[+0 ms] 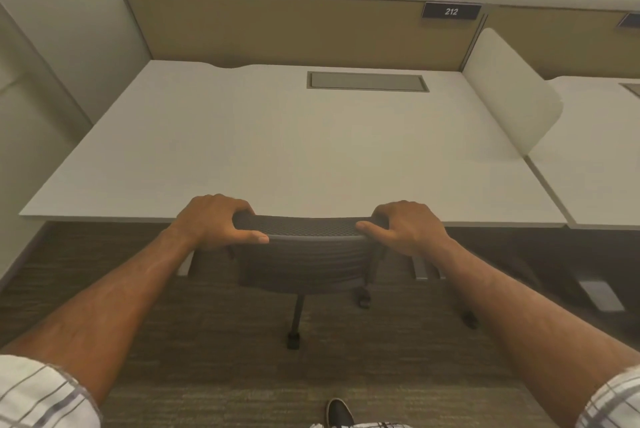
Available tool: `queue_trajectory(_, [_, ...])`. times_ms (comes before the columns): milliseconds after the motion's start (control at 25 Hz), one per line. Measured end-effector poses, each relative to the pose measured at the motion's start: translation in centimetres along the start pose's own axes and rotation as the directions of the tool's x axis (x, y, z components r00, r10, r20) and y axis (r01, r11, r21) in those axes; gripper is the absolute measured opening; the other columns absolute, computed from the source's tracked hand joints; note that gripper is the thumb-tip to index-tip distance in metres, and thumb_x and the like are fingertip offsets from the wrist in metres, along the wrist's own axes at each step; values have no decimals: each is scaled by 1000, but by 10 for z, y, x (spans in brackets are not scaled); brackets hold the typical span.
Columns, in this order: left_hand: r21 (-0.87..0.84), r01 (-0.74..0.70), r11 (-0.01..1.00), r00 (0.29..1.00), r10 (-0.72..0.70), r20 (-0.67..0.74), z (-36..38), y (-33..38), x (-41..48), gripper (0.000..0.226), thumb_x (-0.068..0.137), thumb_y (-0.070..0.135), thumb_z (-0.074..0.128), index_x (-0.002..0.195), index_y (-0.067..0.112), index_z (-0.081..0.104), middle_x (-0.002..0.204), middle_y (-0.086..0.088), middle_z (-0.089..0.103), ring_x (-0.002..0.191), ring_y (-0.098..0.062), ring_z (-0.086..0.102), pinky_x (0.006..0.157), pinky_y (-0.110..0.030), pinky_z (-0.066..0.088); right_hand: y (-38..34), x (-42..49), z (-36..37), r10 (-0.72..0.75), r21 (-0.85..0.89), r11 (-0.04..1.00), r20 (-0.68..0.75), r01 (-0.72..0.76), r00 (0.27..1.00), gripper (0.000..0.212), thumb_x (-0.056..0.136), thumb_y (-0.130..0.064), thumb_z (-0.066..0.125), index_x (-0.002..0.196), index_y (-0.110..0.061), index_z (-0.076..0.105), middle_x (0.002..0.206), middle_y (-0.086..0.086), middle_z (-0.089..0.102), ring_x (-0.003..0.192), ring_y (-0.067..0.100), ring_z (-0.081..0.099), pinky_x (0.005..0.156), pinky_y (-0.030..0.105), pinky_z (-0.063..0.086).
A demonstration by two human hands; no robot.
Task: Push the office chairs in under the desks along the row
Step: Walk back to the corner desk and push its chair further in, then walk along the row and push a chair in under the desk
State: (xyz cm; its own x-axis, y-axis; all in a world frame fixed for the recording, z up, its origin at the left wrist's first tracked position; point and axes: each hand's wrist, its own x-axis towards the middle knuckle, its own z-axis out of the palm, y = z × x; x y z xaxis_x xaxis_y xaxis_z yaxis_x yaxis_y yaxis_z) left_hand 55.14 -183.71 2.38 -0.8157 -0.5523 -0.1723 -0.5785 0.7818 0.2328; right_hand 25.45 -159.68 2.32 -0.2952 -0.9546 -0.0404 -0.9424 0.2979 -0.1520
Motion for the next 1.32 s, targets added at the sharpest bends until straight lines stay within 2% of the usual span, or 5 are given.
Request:
queue_trajectory(320, [9,6,1000,999,-6,42,3,-5,2,105,50,110,31,119,39,66,101,25,60,93,-6,58,78,-33,47,3,1,4,-18,-12,1000,2,18,1000,90,76,-93,11,84,-23,66,75,-7,66,69,12,58,65,34,51])
queue_trajectory(480, [45,-141,989,978,146,-148,8,0,-4,101,68,96,43,144,30,49,147,9,53,127,-18,56,100,-41,45,4,0,4,16,-18,1000,-5,-16,1000,90,78,-92,13,91,-24,70,82,-6,70,75,15,62,70,36,54])
queue_trajectory(800, [168,-254,953,879,300,-372,41,54,-26,75,90,58,41,156,25,32,168,-6,21,154,-31,21,120,-58,23,-16,-48,27,144,132,985,-240,-114,960,72,100,-67,32,158,-26,28,169,5,16,155,24,11,126,44,5])
queue_trajectory(960, [263,-337,904,834,416,-362,66,96,-32,87,91,72,37,161,23,22,171,-8,6,157,-29,4,123,-61,13,-34,-116,50,228,57,974,-270,-220,936,79,97,-71,29,162,-29,14,170,1,-9,155,17,-15,124,48,-10])
queue_trajectory(1320, [318,-546,775,782,607,-138,141,184,-57,91,92,79,23,159,18,26,169,-14,10,157,-31,6,124,-60,5,-45,-305,105,578,18,807,-234,-591,782,86,92,-77,28,161,-28,15,170,2,-4,156,22,-7,123,54,-5])
